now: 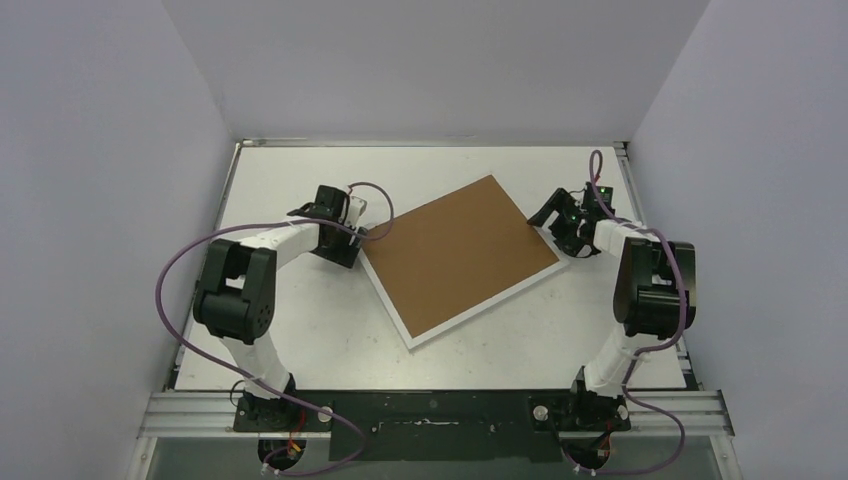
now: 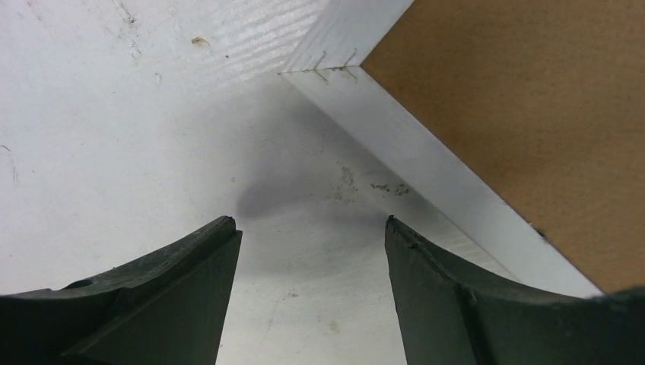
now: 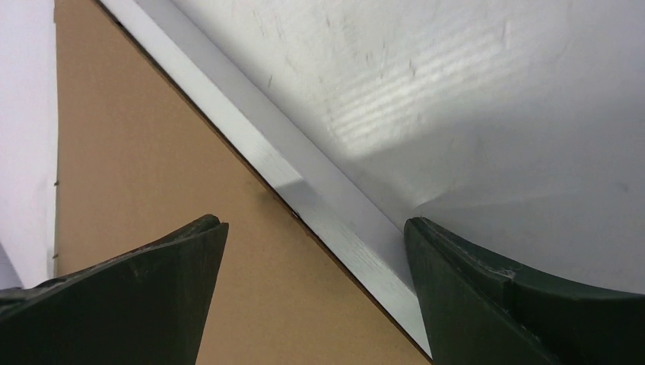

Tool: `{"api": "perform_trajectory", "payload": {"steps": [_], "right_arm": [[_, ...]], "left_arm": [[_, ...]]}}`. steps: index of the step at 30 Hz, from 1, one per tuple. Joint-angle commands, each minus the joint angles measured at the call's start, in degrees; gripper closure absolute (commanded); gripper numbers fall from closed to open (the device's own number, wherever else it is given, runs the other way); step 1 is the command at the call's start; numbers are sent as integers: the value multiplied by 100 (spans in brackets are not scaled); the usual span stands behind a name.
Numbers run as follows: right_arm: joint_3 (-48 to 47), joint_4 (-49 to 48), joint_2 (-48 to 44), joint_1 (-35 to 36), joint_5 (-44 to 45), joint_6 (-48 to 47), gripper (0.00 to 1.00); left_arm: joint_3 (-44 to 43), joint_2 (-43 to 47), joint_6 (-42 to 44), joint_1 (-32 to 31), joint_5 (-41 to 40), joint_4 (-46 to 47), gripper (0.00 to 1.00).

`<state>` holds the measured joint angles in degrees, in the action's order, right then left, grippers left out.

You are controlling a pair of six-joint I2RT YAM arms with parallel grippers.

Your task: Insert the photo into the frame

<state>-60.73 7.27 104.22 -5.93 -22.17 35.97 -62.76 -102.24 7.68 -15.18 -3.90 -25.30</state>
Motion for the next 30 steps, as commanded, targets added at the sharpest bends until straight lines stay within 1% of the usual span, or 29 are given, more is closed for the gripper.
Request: {"api": "perform_trajectory", "payload": {"steps": [1, 4, 8, 13, 15, 17, 20, 23, 27, 30], "right_arm": [[690, -291, -781, 89, -531, 355, 10], [1337, -323, -1307, 246, -578, 485, 10], [2113, -170, -2190, 629, -512, 653, 10], [3311, 176, -3526, 1288, -310, 1169, 10], [3681, 356, -4063, 1416, -336, 1358, 10], [3801, 672, -4518, 1448, -343, 1363, 10], [3381, 1350, -4762, 1382, 32, 933, 10], [2627, 1823, -4296, 1136, 450, 338, 10], [1741, 1615, -3508, 714, 457, 16, 10], [992, 1287, -2973, 655, 445, -44, 10]], "left_arm": [[-254, -253, -171, -27, 52, 148, 32], [-380, -399, -260, -12, 37, 139, 32], [-606, -548, -363, 68, -25, 110, 32], [-933, -714, -373, 225, -61, 22, 32], [-1074, -775, -363, 303, -65, -36, 32], [-1210, -823, -356, 394, -52, -89, 32], [-1397, -864, -363, 534, 46, -208, 32], [-1494, -863, -357, 630, 110, -297, 32], [-1555, -797, -331, 712, 206, -437, 33], [-1639, -793, -294, 759, 307, -516, 33]]}}
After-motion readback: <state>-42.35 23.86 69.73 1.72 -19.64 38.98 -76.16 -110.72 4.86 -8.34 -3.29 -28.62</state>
